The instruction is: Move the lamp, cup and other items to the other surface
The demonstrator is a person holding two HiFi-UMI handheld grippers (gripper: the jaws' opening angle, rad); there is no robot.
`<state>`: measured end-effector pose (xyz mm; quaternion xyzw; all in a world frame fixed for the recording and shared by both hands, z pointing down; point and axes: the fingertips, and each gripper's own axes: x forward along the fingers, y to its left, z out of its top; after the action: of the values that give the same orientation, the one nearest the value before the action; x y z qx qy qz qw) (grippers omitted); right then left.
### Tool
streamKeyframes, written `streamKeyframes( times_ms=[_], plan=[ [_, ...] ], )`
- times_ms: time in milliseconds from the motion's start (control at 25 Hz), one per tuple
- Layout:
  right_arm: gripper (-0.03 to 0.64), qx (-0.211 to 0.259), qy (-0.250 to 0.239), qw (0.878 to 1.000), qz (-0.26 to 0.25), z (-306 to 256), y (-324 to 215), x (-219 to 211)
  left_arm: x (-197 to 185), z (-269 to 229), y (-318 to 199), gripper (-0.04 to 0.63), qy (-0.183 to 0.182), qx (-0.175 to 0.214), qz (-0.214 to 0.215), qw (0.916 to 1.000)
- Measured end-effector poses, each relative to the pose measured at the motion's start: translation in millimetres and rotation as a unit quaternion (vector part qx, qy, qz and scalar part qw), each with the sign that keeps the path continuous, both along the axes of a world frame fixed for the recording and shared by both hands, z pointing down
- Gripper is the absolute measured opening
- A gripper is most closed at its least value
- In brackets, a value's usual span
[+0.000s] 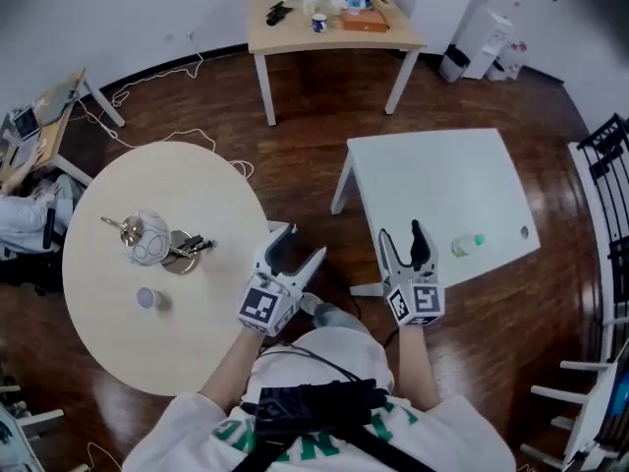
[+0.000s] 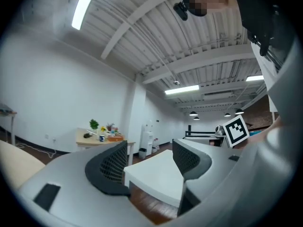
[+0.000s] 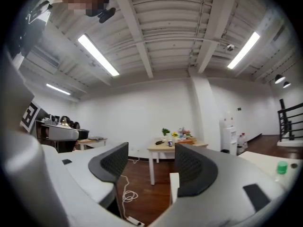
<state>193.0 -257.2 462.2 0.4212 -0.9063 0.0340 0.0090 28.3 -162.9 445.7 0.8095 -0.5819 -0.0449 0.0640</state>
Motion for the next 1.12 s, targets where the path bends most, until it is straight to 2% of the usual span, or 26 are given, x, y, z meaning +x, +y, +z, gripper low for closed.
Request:
streamKeyframes(
  times_ms=[120,200,280,360,480,560,640,720,840,920,1000,1120],
  plan=[
    [0.336,-0.005,-0.017,0.996,-0.092,2,31,-83,-55,-11,44,0.293,-0.005,0.008,-0.071,0.9974],
    [0.334,-0.005,-0.018,0.986,-0.165,2,54,-139,-90,-17,74,0.293,-0.008,0.011,-0.127,0.9918],
    [0.334,-0.005,-0.014,0.973,-0.231,2,80,-188,-122,-15,107,0.293,-0.024,0.016,-0.181,0.9831],
    [0.334,-0.010,-0.014,0.958,-0.287,6,108,-229,-150,-7,144,0.293,-0.040,0.019,-0.235,0.9709],
    [0.333,-0.022,-0.019,0.929,-0.369,12,164,-288,-190,-5,204,0.293,-0.030,0.011,-0.321,0.9464],
    [0.333,-0.024,-0.020,0.906,-0.422,13,200,-319,-204,-14,237,0.293,-0.012,0.012,-0.362,0.9318],
    [0.328,-0.020,-0.023,0.885,-0.465,11,229,-345,-216,-19,268,0.293,-0.014,0.014,-0.400,0.9161],
    [0.325,-0.016,-0.029,0.863,-0.504,7,257,-366,-228,-17,302,0.293,-0.027,0.010,-0.443,0.8962],
    [0.314,-0.015,-0.032,0.829,-0.557,1,301,-389,-243,-7,355,0.293,-0.041,-0.002,-0.507,0.8612],
    [0.311,-0.019,-0.037,0.810,-0.585,-1,332,-403,-247,-14,382,0.293,-0.037,0.005,-0.531,0.8465],
    [0.310,-0.024,-0.040,0.792,-0.609,-2,364,-414,-250,-17,404,0.293,-0.032,0.012,-0.548,0.8358],
    [0.310,-0.032,-0.038,0.760,-0.648,1,408,-419,-252,-3,435,0.293,-0.031,0.001,-0.581,0.8130]
  ],
)
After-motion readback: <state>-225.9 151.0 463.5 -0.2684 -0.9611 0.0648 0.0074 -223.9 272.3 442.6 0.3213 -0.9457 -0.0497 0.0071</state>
